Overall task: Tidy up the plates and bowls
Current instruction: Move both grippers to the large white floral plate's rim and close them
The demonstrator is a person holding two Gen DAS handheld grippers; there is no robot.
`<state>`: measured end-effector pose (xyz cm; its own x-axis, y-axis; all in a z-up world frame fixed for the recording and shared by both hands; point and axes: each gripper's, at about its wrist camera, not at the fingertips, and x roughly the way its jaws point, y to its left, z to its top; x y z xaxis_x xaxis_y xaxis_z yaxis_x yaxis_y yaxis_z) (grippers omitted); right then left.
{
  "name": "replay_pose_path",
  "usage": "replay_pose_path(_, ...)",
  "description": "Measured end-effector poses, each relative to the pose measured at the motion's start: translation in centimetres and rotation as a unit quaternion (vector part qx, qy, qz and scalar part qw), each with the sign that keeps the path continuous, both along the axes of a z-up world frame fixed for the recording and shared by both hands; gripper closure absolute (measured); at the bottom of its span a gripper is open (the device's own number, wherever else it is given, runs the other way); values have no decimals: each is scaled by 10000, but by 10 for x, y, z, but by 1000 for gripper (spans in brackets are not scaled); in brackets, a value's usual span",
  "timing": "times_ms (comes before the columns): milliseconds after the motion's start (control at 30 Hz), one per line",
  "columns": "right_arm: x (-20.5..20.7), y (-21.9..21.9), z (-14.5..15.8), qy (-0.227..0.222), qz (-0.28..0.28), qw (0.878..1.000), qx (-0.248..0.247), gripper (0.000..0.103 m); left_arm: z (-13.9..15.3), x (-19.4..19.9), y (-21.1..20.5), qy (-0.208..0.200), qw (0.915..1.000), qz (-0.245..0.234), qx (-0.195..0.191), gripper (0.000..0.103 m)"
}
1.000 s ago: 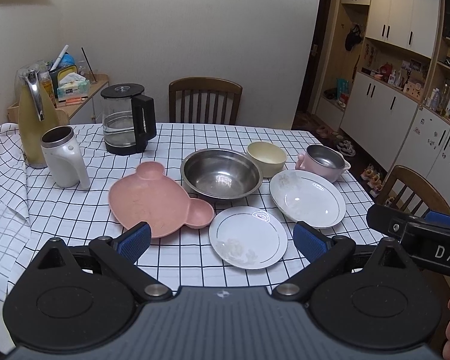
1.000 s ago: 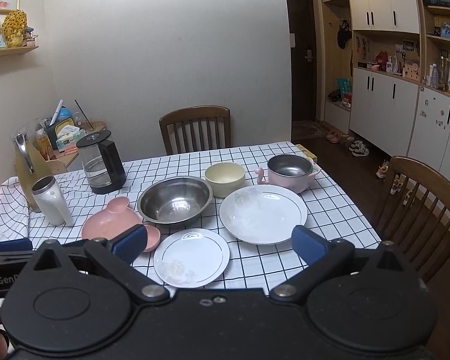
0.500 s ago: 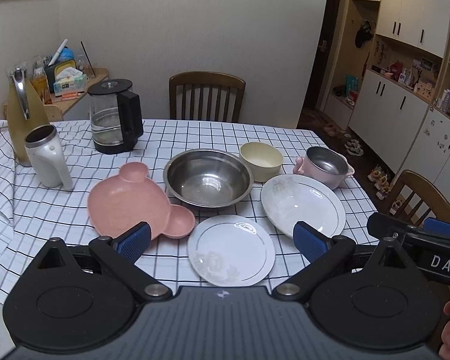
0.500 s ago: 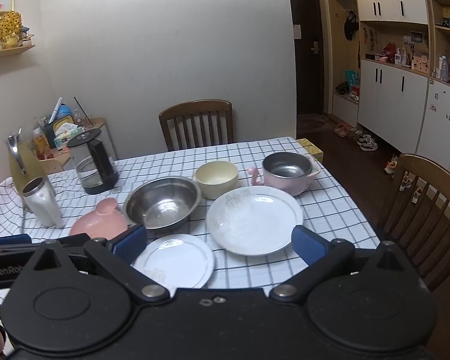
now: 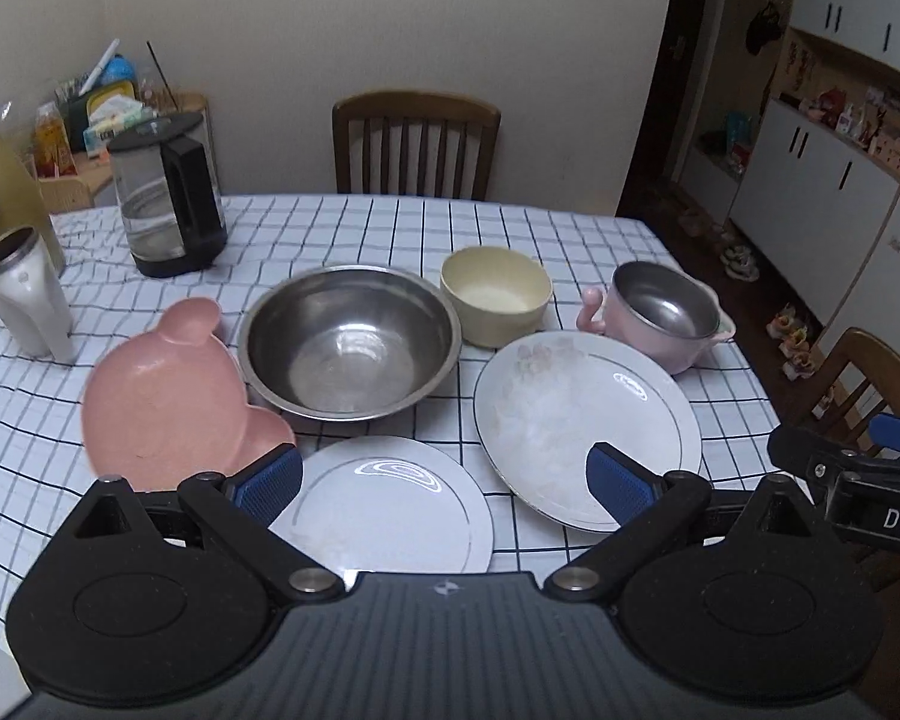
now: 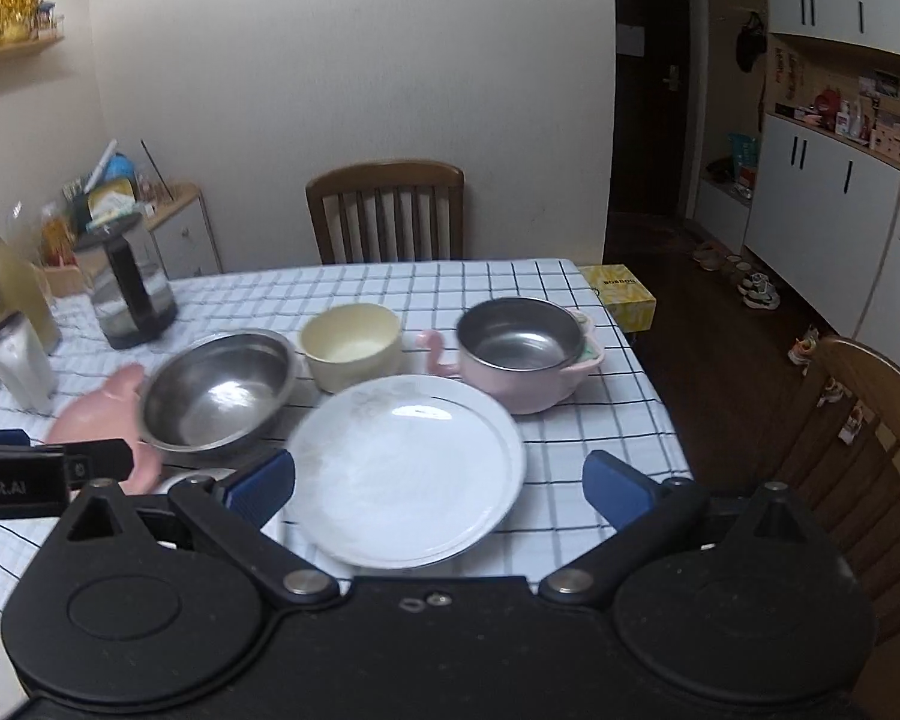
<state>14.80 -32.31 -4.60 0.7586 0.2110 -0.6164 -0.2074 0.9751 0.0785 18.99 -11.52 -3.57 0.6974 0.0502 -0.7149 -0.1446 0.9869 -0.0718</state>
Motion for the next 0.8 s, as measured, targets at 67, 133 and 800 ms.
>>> replay_pose_path(67,15,-10,-7,116,29,9999,-29,1,-8,15,-6,124,9999,36,16,1)
replay_pose_path(133,32,-17,-16,237,53,9997,-89,2,-16,31,-11,263,9996,56,31,1)
replay_pose_path(800,151,-25,-78,1243,579,9897,-408,22,-84,143,-31,1166,9926,176,301,17)
